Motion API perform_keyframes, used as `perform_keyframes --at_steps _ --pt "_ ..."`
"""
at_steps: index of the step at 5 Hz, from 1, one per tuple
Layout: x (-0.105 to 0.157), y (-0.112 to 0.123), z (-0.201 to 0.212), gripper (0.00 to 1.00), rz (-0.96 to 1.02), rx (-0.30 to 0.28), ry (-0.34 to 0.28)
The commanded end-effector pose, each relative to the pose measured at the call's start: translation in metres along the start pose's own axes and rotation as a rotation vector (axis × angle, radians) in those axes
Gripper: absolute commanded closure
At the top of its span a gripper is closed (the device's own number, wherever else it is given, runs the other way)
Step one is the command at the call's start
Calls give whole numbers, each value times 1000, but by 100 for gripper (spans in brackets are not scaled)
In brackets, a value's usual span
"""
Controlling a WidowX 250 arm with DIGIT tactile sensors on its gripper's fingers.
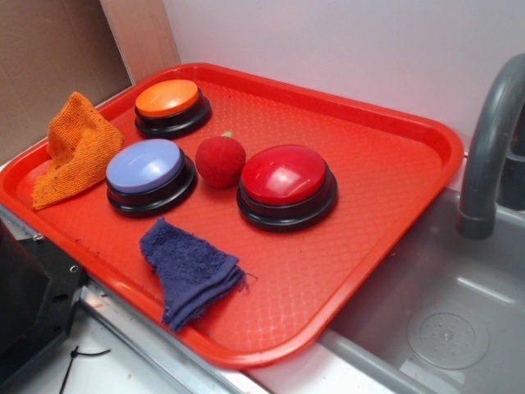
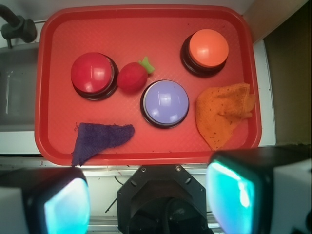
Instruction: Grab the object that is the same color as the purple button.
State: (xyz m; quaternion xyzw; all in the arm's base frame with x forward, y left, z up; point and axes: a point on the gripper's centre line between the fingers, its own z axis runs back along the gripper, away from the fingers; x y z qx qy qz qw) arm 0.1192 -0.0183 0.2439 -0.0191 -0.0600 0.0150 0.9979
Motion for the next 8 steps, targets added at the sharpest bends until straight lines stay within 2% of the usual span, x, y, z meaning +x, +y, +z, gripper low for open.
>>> perform_keyframes --at_steps 1,2,3,4,5,6,7,8 --pt "0 0 0 0 0 0 0" --pt "-1 -11 -21 0 -6 -1 13" --pt "-7 -29 -49 0 7 22 -26" --pt "-12 -42 -77 0 112 43 -82" --pt "-10 -49 -107 0 168 39 -80" --pt "-8 -57 -141 0 246 68 -75" --pt "-6 -63 -171 0 274 40 -55" --pt "-5 -67 -193 0 303 -36 -35"
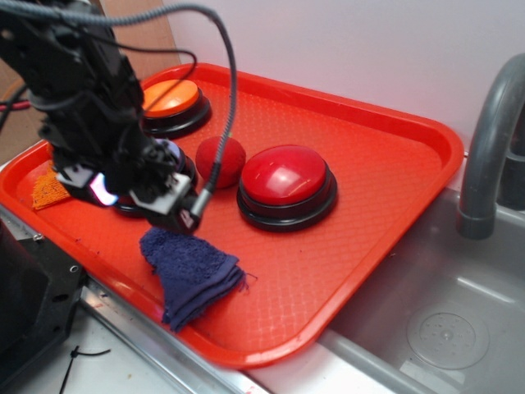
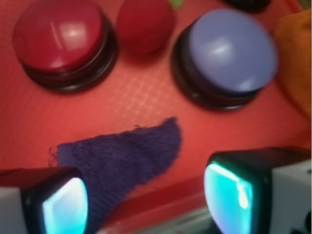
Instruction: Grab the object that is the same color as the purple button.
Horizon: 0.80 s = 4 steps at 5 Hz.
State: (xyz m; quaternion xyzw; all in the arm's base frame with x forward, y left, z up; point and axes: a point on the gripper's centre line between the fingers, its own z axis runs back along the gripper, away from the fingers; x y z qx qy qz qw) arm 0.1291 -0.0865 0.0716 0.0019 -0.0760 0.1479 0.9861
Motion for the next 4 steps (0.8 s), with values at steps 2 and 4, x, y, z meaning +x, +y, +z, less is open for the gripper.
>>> perform_keyframes --at_steps 2,4 --pt "7 -7 -56 0 57 -50 53" --pt "8 -6 -62 100 82 -15 56"
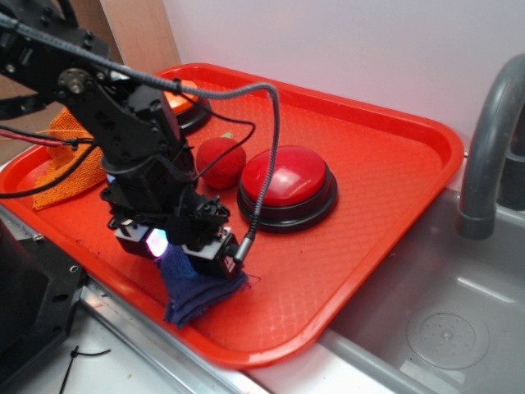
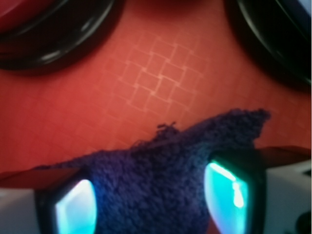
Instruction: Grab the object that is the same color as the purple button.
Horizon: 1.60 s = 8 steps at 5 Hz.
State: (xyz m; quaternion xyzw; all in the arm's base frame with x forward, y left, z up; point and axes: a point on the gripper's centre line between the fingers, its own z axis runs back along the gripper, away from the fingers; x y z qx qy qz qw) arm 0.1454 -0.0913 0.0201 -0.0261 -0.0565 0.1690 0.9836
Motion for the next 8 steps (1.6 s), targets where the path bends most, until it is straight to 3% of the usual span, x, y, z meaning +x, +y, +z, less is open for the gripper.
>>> perform_keyframes --at_steps 1,3,5,6,8 --pt "4 3 -6 100 40 36 3" --pt "2 1 12 100 -12 57 30" --pt "21 7 64 100 -70 61 18" --pt "44 23 113 100 -80 -4 20" --pt "77 42 182 100 -18 -65 -85"
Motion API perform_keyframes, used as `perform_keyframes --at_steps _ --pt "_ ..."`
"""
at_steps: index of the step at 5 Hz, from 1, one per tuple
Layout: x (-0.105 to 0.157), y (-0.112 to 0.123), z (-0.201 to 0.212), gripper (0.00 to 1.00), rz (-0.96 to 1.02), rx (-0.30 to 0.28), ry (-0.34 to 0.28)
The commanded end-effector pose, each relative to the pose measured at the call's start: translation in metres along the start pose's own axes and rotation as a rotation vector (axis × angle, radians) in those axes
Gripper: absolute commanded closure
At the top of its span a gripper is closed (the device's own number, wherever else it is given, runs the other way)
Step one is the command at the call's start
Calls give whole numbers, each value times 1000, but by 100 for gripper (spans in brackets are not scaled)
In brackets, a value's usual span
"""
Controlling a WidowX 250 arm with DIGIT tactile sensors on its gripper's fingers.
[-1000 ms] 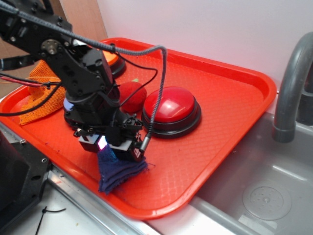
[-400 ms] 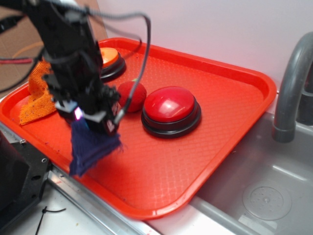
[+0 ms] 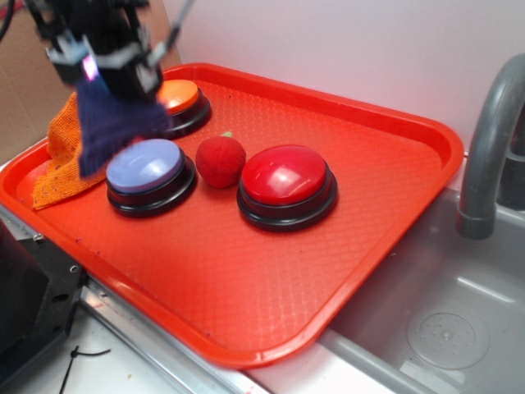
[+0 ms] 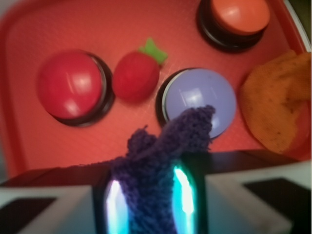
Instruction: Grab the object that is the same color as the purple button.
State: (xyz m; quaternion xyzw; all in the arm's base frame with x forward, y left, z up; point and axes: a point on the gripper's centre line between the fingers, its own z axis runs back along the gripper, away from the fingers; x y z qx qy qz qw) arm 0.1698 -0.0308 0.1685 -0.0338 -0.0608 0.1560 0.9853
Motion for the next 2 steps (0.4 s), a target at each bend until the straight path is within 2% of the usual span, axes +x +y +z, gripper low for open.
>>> perform_keyframes --at_steps 1,2 --pt "22 7 55 100 37 -38 -133" --pt "23 7 52 100 55 -35 -102"
